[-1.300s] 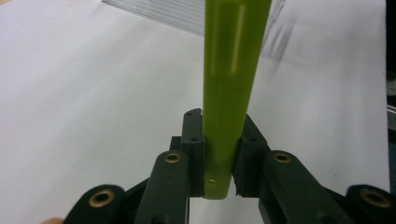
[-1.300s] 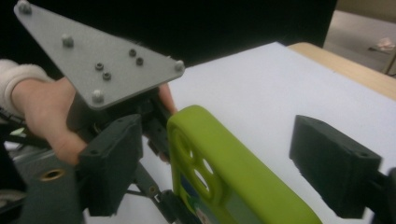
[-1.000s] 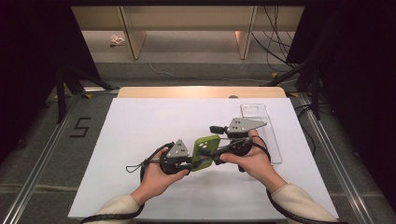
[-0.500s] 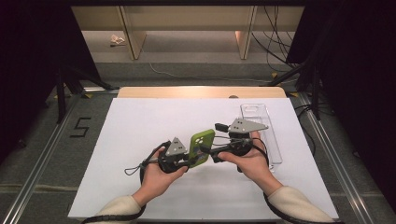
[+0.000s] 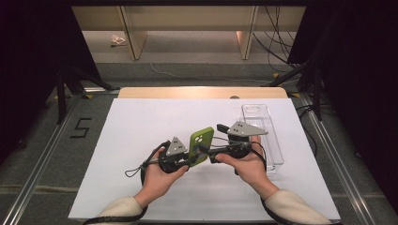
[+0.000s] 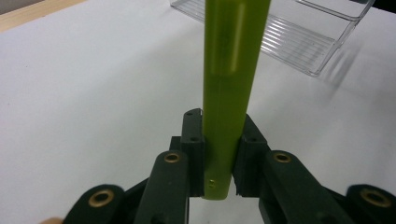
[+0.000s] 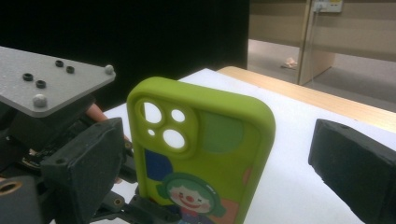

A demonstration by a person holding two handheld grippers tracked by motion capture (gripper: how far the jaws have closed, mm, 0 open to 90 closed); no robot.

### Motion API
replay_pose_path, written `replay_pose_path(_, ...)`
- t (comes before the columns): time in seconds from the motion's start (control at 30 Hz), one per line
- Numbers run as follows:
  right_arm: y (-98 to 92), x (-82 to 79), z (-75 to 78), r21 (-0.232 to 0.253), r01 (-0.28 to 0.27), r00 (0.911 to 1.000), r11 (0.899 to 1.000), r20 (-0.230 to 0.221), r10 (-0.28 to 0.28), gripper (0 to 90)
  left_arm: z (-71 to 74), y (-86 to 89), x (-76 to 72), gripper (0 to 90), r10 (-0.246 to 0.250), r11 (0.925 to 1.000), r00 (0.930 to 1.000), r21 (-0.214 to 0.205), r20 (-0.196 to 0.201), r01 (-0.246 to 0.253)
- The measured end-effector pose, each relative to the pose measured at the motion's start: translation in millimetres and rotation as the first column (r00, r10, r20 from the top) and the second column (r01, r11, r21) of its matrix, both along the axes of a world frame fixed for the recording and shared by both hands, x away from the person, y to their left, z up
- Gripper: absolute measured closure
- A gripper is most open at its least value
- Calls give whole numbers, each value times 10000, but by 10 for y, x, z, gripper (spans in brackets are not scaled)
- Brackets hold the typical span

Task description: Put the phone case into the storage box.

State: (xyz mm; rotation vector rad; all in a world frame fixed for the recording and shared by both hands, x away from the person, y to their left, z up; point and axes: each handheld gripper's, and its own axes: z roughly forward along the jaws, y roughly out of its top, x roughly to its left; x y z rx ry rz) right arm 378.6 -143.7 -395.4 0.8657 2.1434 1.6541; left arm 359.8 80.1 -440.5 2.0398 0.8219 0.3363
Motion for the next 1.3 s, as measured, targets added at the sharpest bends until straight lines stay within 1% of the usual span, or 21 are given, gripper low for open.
replay_pose_path(0.07, 4, -2, -2, 68, -13, 10000, 10000, -41, 13, 49, -1, 0, 3, 772, 25, 10000, 10000, 12, -2, -25)
replay_pose_path(0.23, 24, -10, -6, 63, 1, 10000, 10000, -48, -1, 46, -14, 0, 13, 772, 122, 9999, 9999, -36, -37, -122)
replay_pose_path(0.4, 39, -14, -24, 27, 239, 9997, 9997, -113, -239, 46, -13, -3, 18, 771, 184, 9998, 9998, -30, -13, -184)
replay_pose_path(0.8, 93, -24, -51, 142, 435, 9987, 9990, -270, -431, 47, -15, -20, 16, 772, 248, 9997, 9997, -43, -40, -249)
replay_pose_path(1.0, 113, -14, -56, 159, 587, 9980, 9982, -251, -583, 50, -23, -38, 12, 772, 230, 9997, 9997, -29, -48, -230)
replay_pose_path(1.17, 138, -3, -55, 136, 611, 9978, 9980, -262, -607, 51, -27, -53, 10, 772, 159, 9999, 9998, -12, -110, -159)
replay_pose_path(1.3, 163, 6, -62, 137, 660, 9974, 9977, -291, -656, 51, -25, -58, 8, 772, 177, 9998, 9998, -47, -87, -178)
